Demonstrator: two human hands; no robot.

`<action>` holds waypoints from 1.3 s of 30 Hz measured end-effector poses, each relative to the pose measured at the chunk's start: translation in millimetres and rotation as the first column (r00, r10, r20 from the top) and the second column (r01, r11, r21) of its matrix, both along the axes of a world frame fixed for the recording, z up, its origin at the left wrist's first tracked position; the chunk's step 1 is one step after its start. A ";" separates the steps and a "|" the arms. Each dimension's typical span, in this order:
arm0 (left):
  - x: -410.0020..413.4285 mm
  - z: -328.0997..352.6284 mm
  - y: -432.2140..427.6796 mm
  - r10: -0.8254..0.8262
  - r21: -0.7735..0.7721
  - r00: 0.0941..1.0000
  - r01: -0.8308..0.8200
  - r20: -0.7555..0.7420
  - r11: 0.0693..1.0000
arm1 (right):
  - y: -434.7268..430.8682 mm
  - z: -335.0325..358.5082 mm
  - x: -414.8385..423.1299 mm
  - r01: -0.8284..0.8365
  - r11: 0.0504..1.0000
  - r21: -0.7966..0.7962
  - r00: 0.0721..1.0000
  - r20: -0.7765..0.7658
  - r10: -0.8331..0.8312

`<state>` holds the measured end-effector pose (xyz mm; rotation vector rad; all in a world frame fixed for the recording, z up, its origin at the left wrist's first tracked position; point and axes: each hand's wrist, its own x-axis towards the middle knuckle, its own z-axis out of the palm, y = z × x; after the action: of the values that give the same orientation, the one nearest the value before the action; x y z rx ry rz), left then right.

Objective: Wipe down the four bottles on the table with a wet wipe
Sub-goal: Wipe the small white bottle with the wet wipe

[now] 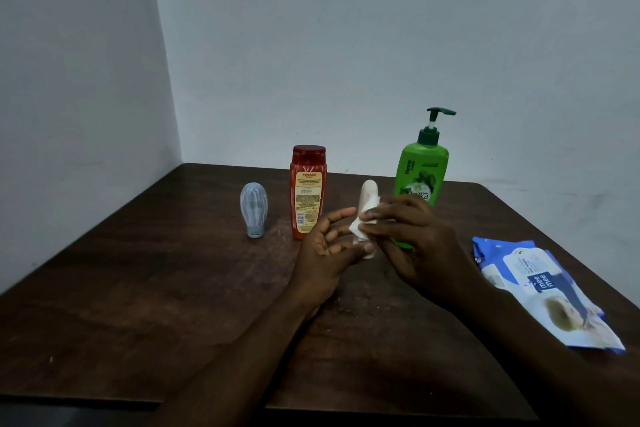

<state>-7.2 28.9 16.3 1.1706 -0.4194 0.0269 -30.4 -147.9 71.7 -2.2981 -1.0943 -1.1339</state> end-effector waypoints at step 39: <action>3.1 -5.3 -2.1 -0.020 0.011 0.997 0.020 -0.077 1.000 | 12.7 -18.7 35.3 0.309 0.452 0.837 0.489 -0.547 0.679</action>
<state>-4.0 26.8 11.1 1.1755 -0.3640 -0.0377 4.9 -135.2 53.0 -1.3455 -0.1915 -0.1217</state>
